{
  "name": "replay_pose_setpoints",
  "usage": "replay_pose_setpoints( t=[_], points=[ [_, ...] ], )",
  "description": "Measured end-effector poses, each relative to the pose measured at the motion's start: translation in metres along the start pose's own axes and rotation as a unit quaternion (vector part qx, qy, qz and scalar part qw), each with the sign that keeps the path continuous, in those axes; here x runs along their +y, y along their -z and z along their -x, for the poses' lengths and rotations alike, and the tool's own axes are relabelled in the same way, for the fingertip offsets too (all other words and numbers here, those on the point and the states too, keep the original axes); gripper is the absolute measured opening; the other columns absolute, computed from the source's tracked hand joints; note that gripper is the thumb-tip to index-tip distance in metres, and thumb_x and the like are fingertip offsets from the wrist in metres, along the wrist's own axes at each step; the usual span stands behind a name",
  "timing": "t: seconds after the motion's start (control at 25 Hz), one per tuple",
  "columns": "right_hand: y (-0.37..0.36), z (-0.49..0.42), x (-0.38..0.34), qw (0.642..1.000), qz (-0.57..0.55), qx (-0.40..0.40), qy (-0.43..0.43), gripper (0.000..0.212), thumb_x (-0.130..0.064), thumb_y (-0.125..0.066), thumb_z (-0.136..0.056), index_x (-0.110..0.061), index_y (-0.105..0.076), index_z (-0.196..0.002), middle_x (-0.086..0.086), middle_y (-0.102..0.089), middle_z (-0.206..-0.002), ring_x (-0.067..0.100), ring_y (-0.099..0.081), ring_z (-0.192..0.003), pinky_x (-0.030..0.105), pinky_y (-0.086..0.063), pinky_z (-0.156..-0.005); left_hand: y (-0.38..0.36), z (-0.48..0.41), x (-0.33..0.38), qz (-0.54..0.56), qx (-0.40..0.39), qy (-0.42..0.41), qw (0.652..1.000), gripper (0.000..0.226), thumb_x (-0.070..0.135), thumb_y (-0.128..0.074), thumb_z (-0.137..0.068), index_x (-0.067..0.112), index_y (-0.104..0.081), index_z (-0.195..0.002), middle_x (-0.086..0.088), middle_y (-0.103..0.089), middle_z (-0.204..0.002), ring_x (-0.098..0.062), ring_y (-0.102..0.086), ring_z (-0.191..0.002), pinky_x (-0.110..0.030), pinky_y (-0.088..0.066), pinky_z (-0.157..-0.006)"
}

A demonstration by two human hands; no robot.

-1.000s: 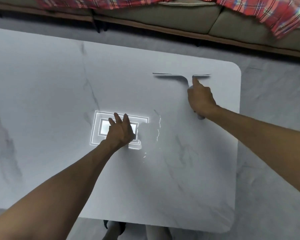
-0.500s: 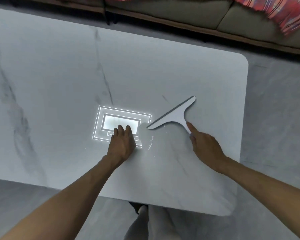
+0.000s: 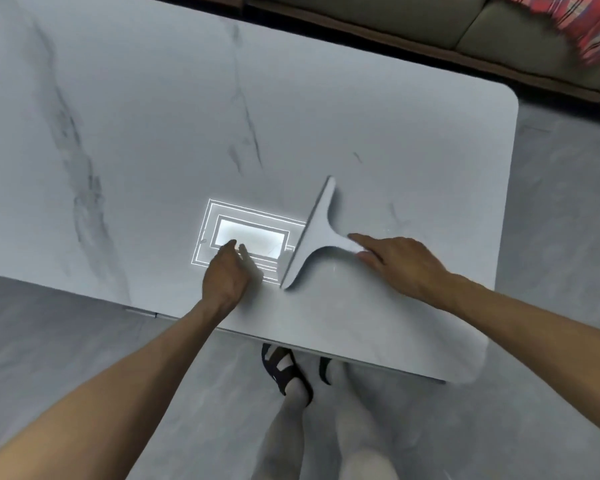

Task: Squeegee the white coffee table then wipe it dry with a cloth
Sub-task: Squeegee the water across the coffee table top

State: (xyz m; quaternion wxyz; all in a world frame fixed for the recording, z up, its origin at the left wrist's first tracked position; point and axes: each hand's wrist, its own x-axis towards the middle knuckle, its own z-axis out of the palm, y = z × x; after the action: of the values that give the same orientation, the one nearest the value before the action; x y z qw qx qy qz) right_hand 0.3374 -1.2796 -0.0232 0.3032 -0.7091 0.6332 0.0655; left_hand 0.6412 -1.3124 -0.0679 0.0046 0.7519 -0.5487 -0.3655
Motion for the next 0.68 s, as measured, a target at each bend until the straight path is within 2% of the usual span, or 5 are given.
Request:
replay_pose_setpoints(
  t=[0.12,0.24,0.32,0.48,0.68],
  points=[
    [-0.046,-0.030,-0.072,0.985,0.037,-0.072,0.152,0.043,-0.047,-0.031,-0.101,-0.042,-0.035,-0.144,-0.001,-0.068,-0.116,0.025,-0.062,-0.104,0.034,-0.043,-0.082,0.018,-0.007,-0.044,0.015,0.075,0.080,0.994,0.046,0.013,-0.039,-0.095,0.012,-0.042,-0.141,-0.019,-0.060,-0.129,-0.036,-0.056,-0.120,-0.037,-0.043,-0.098],
    [-0.085,-0.060,-0.138,0.965,0.054,-0.103,0.233,0.042,-0.044,-0.031,-0.102,-0.040,-0.037,-0.144,-0.001,-0.068,-0.110,0.025,-0.062,-0.100,0.032,-0.041,-0.077,0.036,-0.011,-0.090,0.012,0.076,0.150,0.986,0.051,0.014,-0.038,-0.092,0.013,-0.037,-0.143,-0.020,-0.056,-0.134,-0.039,-0.052,-0.123,-0.041,-0.041,-0.101],
    [-0.096,-0.081,-0.168,0.966,0.038,-0.102,0.234,0.042,-0.045,-0.031,-0.102,-0.043,-0.036,-0.144,-0.001,-0.067,-0.113,0.027,-0.061,-0.105,0.035,-0.045,-0.084,0.043,-0.011,-0.110,0.007,0.070,0.162,0.984,0.053,0.013,-0.042,-0.090,0.011,-0.036,-0.143,-0.021,-0.054,-0.135,-0.040,-0.051,-0.124,-0.042,-0.040,-0.100],
    [-0.103,-0.105,-0.185,0.976,0.030,-0.072,0.205,0.041,-0.046,-0.032,-0.102,-0.044,-0.039,-0.142,0.002,-0.068,-0.113,0.029,-0.060,-0.107,0.040,-0.047,-0.087,0.043,-0.012,-0.124,-0.002,0.053,0.145,0.988,0.053,0.011,-0.046,-0.088,0.010,-0.037,-0.140,-0.021,-0.053,-0.134,-0.041,-0.052,-0.121,-0.040,-0.041,-0.091],
    [-0.088,-0.062,-0.105,0.994,0.006,-0.025,0.106,0.039,-0.044,-0.034,-0.102,-0.045,-0.041,-0.140,0.001,-0.070,-0.109,0.028,-0.062,-0.101,0.034,-0.044,-0.079,0.018,-0.007,-0.095,-0.056,0.047,0.044,0.996,0.036,0.009,-0.043,-0.091,0.007,-0.048,-0.127,-0.016,-0.053,-0.126,-0.035,-0.054,-0.115,-0.038,-0.043,-0.092]
  ],
)
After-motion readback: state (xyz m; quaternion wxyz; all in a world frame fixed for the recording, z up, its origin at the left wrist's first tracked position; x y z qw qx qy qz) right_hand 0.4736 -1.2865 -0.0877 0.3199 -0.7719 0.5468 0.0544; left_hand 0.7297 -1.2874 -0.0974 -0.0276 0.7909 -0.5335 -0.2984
